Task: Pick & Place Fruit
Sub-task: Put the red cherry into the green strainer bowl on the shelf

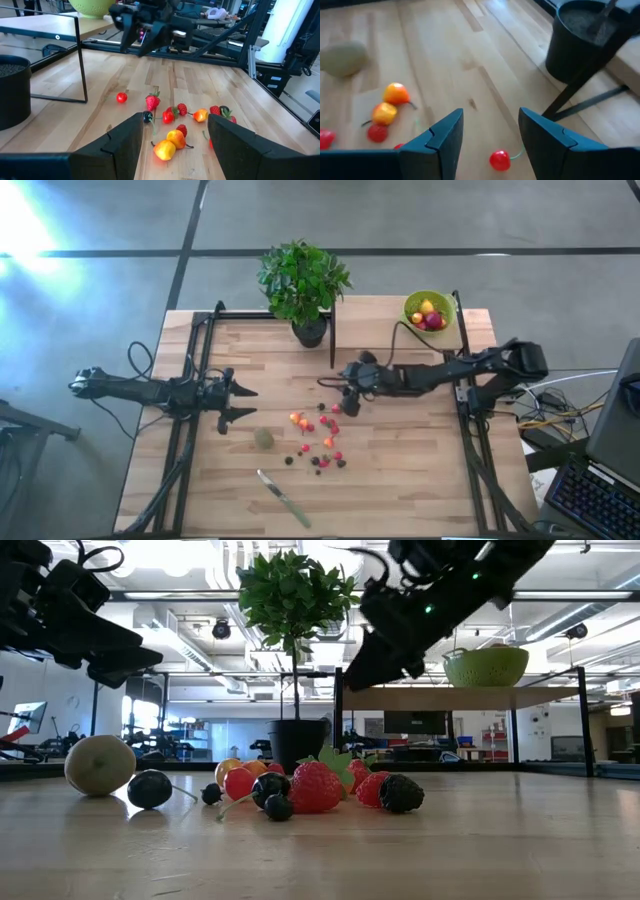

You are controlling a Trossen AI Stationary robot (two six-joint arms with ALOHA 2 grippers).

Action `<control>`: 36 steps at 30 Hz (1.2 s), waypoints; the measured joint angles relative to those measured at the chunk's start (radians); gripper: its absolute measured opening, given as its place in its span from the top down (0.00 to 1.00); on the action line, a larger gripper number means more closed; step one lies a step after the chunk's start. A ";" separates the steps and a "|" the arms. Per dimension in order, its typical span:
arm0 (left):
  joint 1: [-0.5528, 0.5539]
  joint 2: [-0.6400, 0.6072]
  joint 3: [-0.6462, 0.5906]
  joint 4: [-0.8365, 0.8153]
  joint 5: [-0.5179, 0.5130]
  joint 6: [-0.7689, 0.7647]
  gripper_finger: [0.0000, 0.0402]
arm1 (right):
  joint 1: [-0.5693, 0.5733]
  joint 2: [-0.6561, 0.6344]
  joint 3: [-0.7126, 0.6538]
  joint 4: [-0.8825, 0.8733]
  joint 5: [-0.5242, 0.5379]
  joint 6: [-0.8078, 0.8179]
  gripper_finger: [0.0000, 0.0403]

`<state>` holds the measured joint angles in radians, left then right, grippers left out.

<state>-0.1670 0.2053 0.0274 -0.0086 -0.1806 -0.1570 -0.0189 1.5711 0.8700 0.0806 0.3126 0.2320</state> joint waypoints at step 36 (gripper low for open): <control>0.000 0.000 0.000 0.000 0.000 0.000 0.43 | -0.090 0.327 0.077 -0.076 -0.047 0.222 0.31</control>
<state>-0.1672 0.2058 0.0273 -0.0086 -0.1805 -0.1570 -0.1093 1.8980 0.9474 0.0048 0.2657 0.4538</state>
